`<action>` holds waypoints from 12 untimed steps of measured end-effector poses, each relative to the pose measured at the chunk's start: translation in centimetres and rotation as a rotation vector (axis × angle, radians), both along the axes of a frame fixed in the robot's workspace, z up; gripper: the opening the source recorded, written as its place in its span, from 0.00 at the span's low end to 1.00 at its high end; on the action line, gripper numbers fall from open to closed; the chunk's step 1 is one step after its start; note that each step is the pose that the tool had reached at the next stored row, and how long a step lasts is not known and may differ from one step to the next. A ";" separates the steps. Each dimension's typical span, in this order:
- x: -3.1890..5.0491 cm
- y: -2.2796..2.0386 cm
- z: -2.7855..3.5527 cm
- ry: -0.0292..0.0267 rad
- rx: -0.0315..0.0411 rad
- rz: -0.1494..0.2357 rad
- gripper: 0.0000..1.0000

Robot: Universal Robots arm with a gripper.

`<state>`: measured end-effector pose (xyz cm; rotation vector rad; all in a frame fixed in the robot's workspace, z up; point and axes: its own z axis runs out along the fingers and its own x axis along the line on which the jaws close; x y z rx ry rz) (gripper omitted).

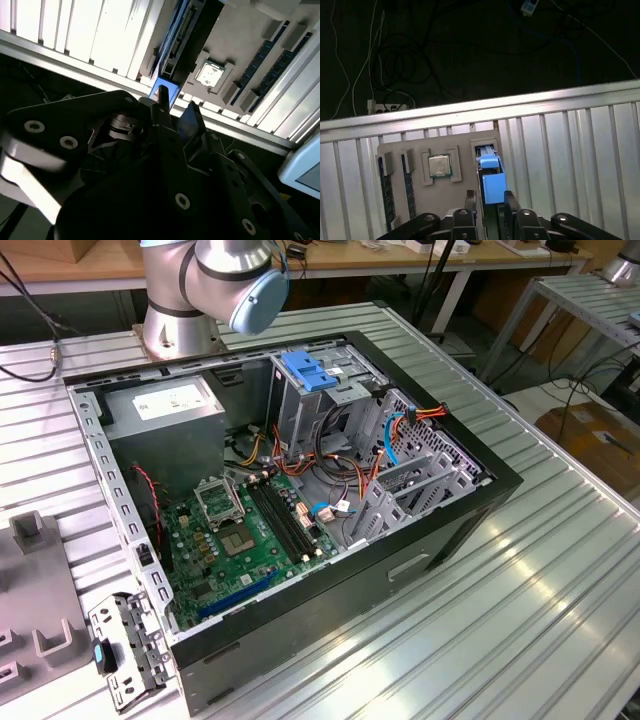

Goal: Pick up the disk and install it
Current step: 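Pick up the disk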

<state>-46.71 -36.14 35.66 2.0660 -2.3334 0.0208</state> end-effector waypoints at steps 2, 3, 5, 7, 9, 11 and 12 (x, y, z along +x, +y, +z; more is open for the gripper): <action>-0.20 0.01 -0.49 -0.0002 0.0000 0.023 0.48; -0.31 0.00 -0.65 -0.0002 0.0000 0.026 0.54; -0.64 0.00 -1.16 -0.0003 0.0000 0.037 0.54; -0.80 0.00 -1.52 -0.0006 0.0001 0.048 0.54; -0.91 0.00 -1.85 -0.0011 0.0000 0.059 0.54; -0.91 0.00 -2.33 -0.0012 0.0000 0.076 0.54; -0.92 0.05 -2.49 -0.0012 0.0000 0.077 0.54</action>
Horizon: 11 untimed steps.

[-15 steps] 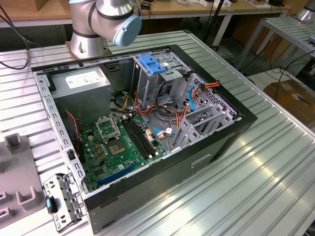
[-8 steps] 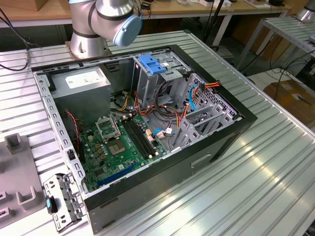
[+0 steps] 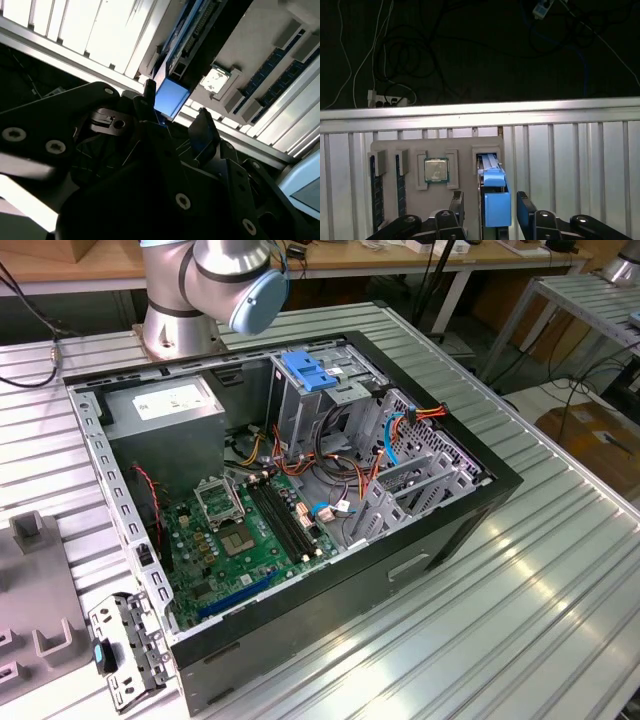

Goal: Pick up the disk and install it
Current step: 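Pick up the disk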

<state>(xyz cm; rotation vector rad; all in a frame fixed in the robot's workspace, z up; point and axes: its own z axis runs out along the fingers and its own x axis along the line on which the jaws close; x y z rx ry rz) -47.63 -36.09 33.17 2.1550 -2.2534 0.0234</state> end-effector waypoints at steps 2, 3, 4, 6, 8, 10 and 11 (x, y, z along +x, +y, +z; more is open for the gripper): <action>0.00 0.17 -0.45 0.0001 0.0000 0.001 0.54; 0.00 0.23 -0.65 0.0000 0.0000 0.001 0.54; 0.01 0.26 -0.82 -0.0001 0.0000 0.002 0.54; 0.01 0.26 -1.20 -0.0003 0.0000 0.004 0.54; 0.00 0.26 -1.54 -0.0009 0.0000 0.010 0.54; -0.01 0.26 -1.87 -0.0022 0.0000 0.018 0.54; -0.01 0.26 -2.00 -0.0030 0.0000 0.020 0.53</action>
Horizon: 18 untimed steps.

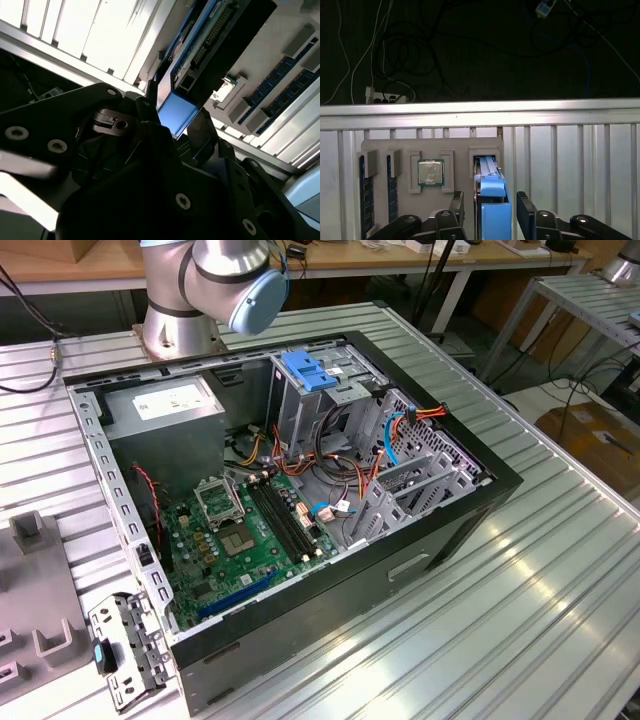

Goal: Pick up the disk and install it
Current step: 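Pick up the disk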

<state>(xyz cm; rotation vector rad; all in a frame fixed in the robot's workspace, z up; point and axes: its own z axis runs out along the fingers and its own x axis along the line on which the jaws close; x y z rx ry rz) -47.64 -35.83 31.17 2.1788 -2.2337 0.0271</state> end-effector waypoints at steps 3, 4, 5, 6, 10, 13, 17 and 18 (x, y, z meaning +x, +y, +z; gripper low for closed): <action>0.00 0.00 0.00 -0.0003 -0.0001 0.001 0.45; 0.00 0.00 -0.06 -0.0018 0.0000 0.001 0.45; 0.00 0.00 -0.17 -0.0042 0.0001 0.002 0.45; -0.01 0.00 -0.25 -0.0062 0.0001 0.002 0.45; -0.15 0.00 -0.72 -0.0136 0.0003 0.005 0.45; -0.16 0.00 -0.96 -0.0135 0.0004 0.005 0.45; -0.16 0.00 -1.35 -0.0135 0.0005 0.005 0.45; -0.16 0.00 -1.40 -0.0134 0.0004 0.005 0.45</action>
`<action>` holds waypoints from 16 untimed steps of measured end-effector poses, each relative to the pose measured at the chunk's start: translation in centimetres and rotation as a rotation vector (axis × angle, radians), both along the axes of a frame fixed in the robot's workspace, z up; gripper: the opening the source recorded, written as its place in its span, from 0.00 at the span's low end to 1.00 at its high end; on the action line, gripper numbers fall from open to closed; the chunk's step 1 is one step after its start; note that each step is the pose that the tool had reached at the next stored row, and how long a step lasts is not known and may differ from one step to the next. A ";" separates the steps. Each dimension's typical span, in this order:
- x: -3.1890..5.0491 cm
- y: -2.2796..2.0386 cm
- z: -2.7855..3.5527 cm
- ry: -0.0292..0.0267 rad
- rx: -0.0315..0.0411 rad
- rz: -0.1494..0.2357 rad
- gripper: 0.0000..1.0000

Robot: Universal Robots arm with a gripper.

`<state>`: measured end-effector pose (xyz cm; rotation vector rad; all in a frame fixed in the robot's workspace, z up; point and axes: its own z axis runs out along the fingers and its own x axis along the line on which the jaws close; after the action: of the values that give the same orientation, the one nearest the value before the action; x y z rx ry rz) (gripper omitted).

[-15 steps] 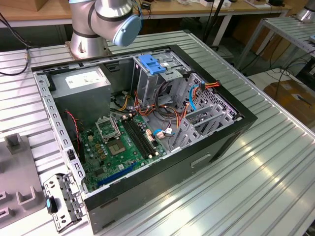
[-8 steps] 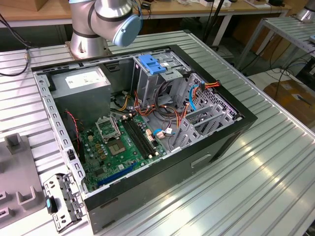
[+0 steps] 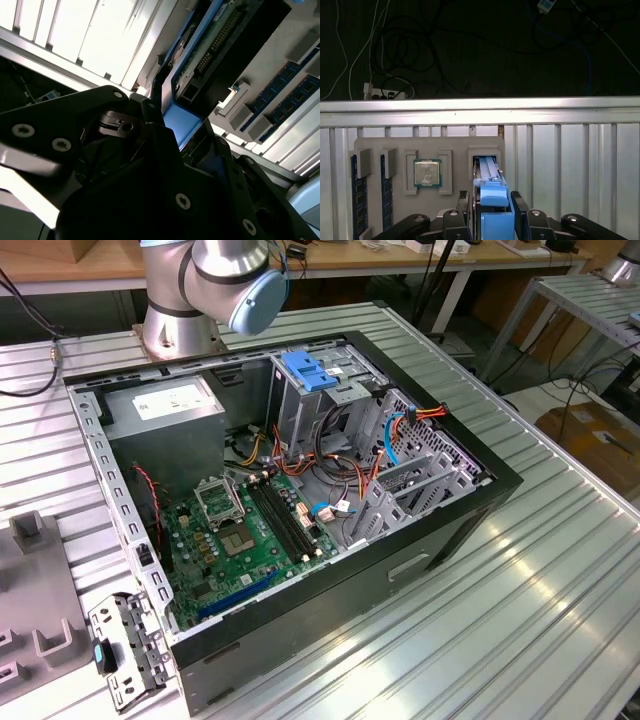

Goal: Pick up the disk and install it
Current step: 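Pick up the disk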

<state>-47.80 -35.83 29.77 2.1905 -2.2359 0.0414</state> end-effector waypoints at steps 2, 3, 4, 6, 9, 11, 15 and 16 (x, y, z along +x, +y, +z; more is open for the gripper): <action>0.00 0.00 -0.05 0.0001 0.0000 0.000 0.45; 0.00 0.00 -0.06 0.0000 0.0000 0.000 0.45; 0.00 0.00 -0.10 -0.0001 0.0001 0.000 0.45; 0.00 0.00 -0.12 -0.0001 0.0000 0.000 0.45; 0.00 0.00 -0.13 -0.0001 0.0000 0.000 0.45; 0.00 0.00 -0.13 0.0000 0.0000 0.000 0.45; 0.00 0.00 -0.13 0.0000 -0.0001 0.000 0.44; 0.00 0.00 -0.13 0.0000 0.0000 0.000 0.44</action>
<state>-47.80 -35.83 29.64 2.1905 -2.2359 0.0415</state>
